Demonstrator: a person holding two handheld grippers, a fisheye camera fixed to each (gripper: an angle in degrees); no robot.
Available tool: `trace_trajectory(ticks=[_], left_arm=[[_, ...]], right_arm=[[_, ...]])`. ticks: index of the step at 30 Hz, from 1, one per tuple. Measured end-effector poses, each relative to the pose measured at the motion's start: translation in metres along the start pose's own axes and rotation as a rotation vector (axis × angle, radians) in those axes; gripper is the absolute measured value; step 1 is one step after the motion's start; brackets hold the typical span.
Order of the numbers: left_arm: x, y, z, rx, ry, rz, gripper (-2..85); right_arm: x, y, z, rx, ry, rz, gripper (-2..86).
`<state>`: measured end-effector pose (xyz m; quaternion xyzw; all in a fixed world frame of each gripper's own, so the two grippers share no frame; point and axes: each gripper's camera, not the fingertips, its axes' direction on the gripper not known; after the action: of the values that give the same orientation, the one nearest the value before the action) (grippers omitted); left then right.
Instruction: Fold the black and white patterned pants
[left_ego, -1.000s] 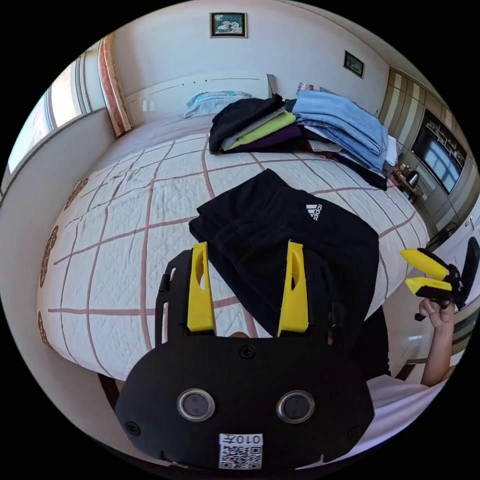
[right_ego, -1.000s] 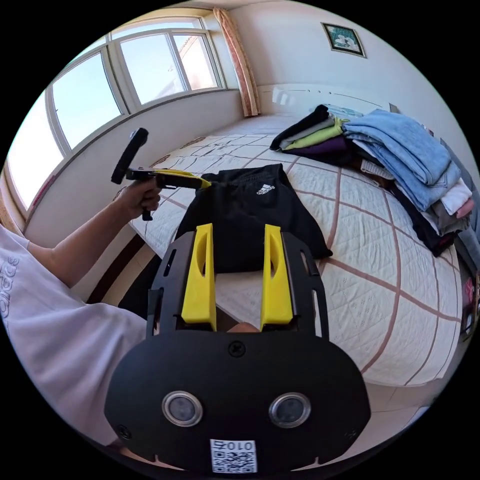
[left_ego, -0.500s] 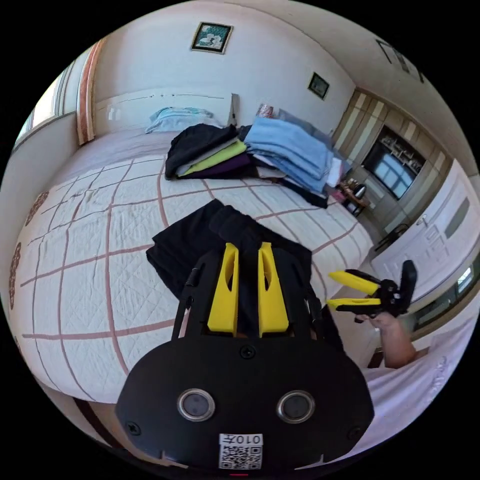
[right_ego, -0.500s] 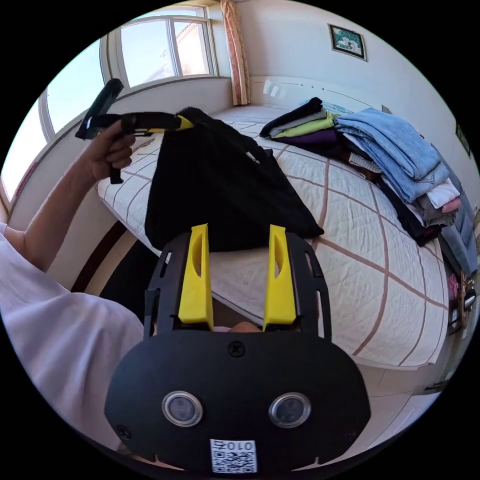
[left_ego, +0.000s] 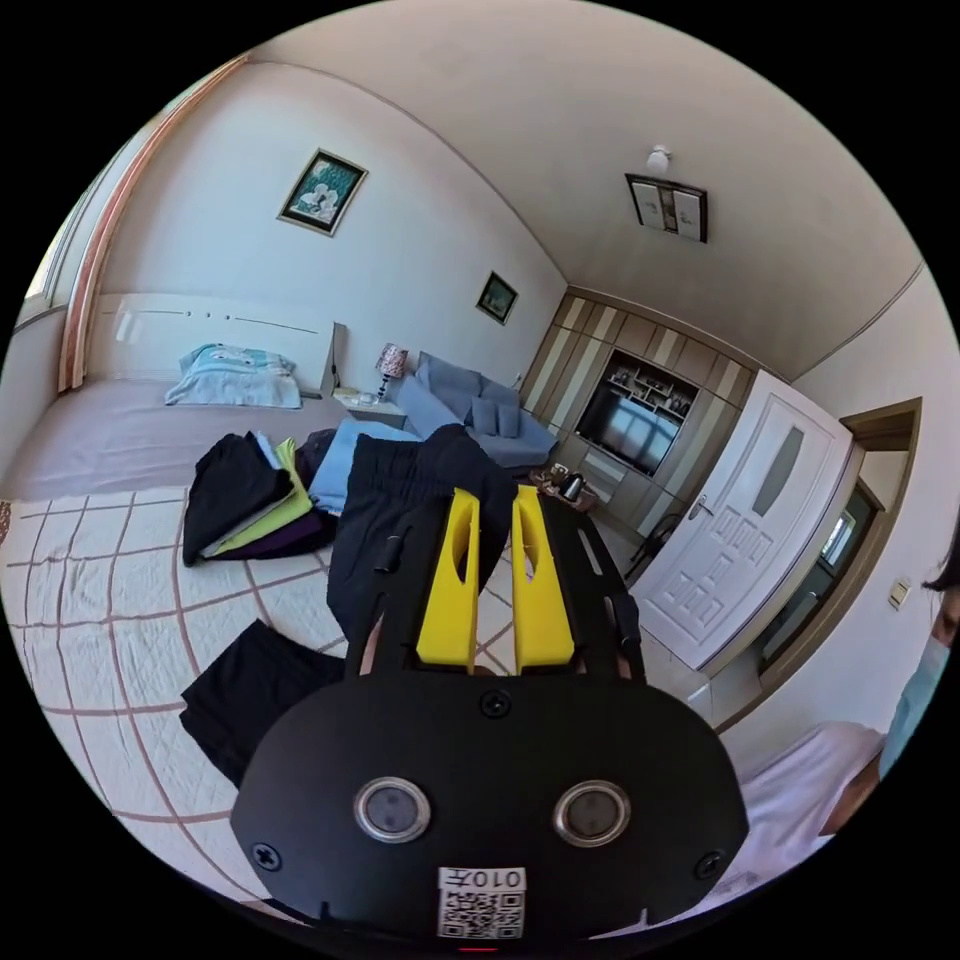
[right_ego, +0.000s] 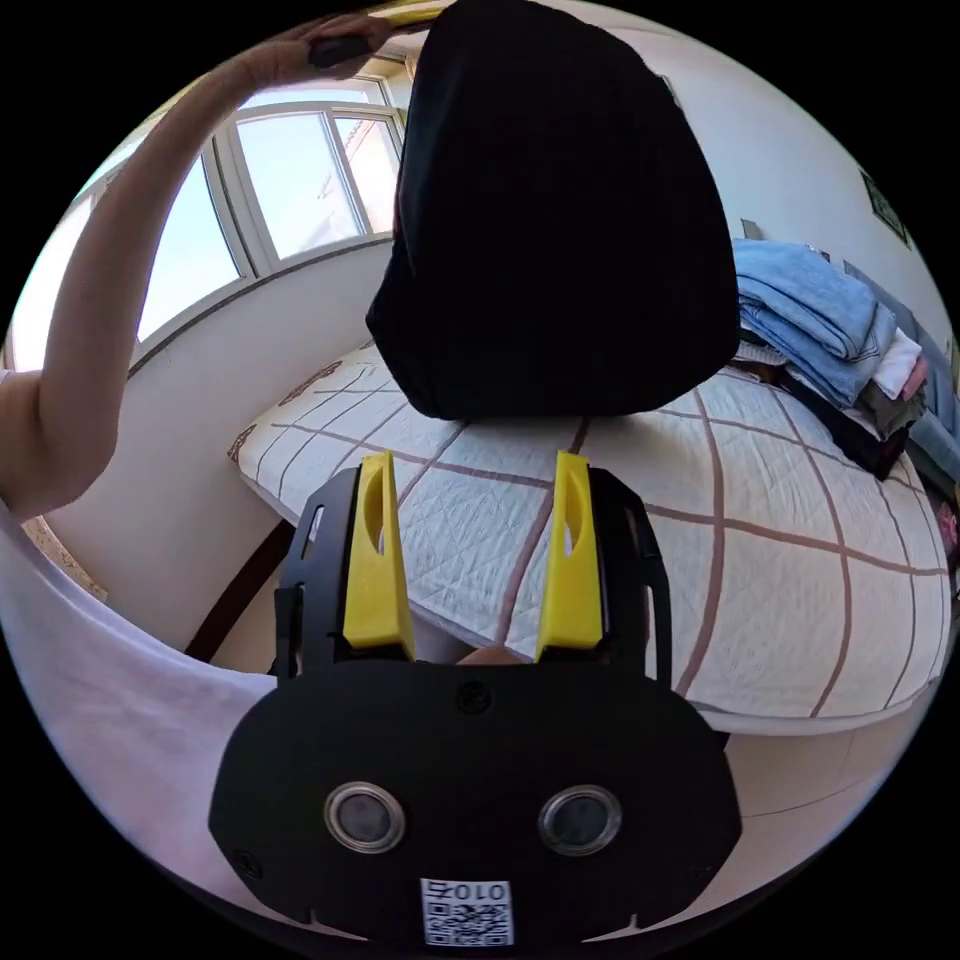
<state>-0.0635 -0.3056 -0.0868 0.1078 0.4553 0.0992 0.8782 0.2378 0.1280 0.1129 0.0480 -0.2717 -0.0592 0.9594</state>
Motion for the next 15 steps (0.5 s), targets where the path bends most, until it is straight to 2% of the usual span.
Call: trace_trajectory(ticks=[4, 6, 9, 13, 15], left_arm=[[0.041, -0.090, -0.037, 0.160, 0.059, 0.045, 5.9], [0.074, -0.142, -0.076, 0.295, 0.055, 0.071, 5.6], [0.091, -0.196, -0.126, 0.397, 0.008, 0.019, 5.2], [0.066, -0.222, -0.175, 0.396, -0.120, -0.067, 4.8], [0.020, -0.206, -0.211, 0.414, -0.198, -0.137, 4.4]], right_arm=[[0.008, -0.027, -0.036, 0.119, 0.087, 0.025, 20.1], [0.007, -0.038, -0.048, 0.155, 0.137, 0.012, 20.2], [0.010, -0.047, -0.063, 0.189, 0.228, 0.009, 20.4], [0.043, -0.034, -0.073, 0.171, 0.297, 0.102, 20.7], [0.067, -0.032, -0.071, 0.117, 0.324, 0.138, 20.9]])
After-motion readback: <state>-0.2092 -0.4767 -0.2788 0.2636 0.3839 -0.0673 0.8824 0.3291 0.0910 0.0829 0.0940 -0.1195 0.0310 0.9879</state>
